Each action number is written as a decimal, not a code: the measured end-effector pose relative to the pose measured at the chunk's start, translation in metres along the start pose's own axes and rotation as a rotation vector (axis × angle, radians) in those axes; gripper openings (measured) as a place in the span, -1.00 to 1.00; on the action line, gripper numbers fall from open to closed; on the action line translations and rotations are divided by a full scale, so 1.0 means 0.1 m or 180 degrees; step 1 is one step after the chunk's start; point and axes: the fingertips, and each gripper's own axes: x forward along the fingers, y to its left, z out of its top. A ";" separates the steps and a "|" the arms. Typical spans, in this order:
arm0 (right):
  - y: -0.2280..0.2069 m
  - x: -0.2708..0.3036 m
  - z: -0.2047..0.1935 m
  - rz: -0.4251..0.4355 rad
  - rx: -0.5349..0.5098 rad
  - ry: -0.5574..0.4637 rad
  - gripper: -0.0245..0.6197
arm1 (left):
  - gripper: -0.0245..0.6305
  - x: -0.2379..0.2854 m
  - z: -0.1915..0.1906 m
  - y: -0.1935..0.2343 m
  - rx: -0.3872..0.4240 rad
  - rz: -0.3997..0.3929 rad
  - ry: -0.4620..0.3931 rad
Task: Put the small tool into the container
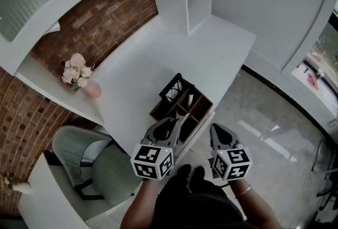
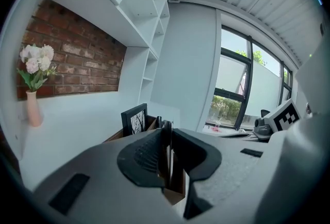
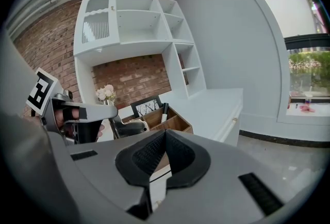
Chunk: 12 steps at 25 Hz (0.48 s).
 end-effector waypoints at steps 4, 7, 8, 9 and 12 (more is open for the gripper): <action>-0.01 0.02 -0.02 -0.0007 0.0000 0.0017 -0.91 | -0.70 0.04 -0.07 0.06 -0.0060 0.0008 0.0046; -0.01 0.05 -0.02 -0.0009 -0.0010 0.0027 -0.91 | -0.70 0.07 -0.11 0.10 -0.0099 0.0017 0.0067; -0.01 0.05 -0.02 -0.0010 -0.0013 0.0032 -0.91 | -0.70 0.08 -0.11 0.12 -0.0117 0.0020 0.0068; 0.00 0.06 -0.02 -0.0012 -0.0015 0.0037 -0.91 | -0.70 0.08 -0.11 0.14 -0.0136 0.0022 0.0068; 0.00 0.07 -0.03 -0.0016 -0.0019 0.0043 -0.91 | -0.70 0.09 -0.12 0.17 -0.0177 0.0031 0.0069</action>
